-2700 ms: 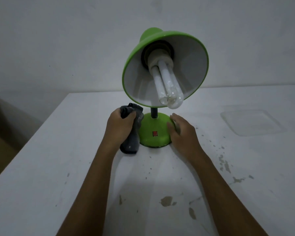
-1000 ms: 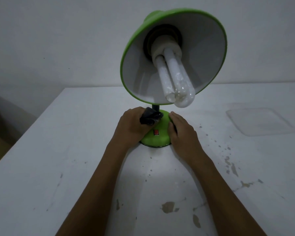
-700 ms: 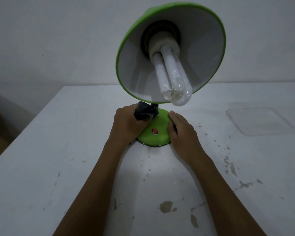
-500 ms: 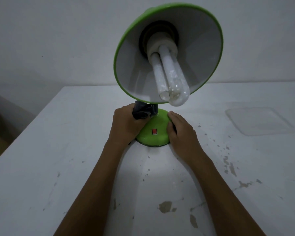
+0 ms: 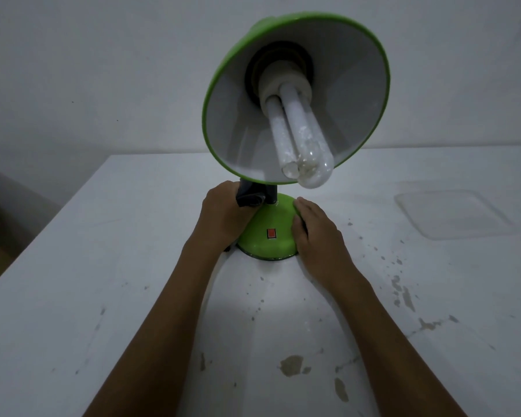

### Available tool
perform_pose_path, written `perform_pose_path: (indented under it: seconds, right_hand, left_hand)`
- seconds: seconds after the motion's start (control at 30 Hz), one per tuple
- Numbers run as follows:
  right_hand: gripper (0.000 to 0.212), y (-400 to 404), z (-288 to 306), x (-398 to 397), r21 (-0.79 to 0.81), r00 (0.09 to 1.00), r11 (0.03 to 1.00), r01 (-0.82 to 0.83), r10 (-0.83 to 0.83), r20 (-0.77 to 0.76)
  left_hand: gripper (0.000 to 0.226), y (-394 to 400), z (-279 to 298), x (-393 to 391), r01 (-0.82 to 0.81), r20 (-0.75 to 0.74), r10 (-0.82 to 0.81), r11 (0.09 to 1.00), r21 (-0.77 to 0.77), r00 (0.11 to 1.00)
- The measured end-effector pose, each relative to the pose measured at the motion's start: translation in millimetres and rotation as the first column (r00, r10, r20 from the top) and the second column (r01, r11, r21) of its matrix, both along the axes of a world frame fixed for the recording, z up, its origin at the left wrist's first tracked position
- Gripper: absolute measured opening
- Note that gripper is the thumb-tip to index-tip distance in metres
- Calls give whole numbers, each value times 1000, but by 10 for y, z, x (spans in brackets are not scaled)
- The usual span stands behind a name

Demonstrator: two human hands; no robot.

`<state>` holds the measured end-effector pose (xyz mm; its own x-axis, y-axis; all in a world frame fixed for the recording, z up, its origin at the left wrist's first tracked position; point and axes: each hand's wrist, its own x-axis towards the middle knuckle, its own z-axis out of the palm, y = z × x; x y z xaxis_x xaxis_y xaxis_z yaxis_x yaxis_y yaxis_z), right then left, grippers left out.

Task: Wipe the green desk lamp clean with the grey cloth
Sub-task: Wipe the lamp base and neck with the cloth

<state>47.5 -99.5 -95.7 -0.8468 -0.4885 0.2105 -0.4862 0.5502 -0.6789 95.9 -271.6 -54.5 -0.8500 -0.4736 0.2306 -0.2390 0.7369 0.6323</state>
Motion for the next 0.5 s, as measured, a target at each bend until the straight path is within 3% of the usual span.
perform_pose_path:
  seconds: [0.13,0.33,0.43,0.5]
  right_hand:
    - [46,9,2,0,-3,1000,1000,0,0,3]
    - [45,10,4,-13,-7,1000,1000,1,-1,9]
    - [46,17,3,-11,-13,1000,1000,0,0,13]
    - [46,22,-2,-7,-22,1000,1000,-1,1,14]
  left_hand:
    - [30,53,-20,85,22,-17,-23,997,-77,1000]
    - [29,154,-55,223,75,-17,-76,995,-66,997]
    - [29,123,-23,208,-6,57,10,998,-68,998]
    - [29,101,-22,187,-106,3,106,993,-47,994]
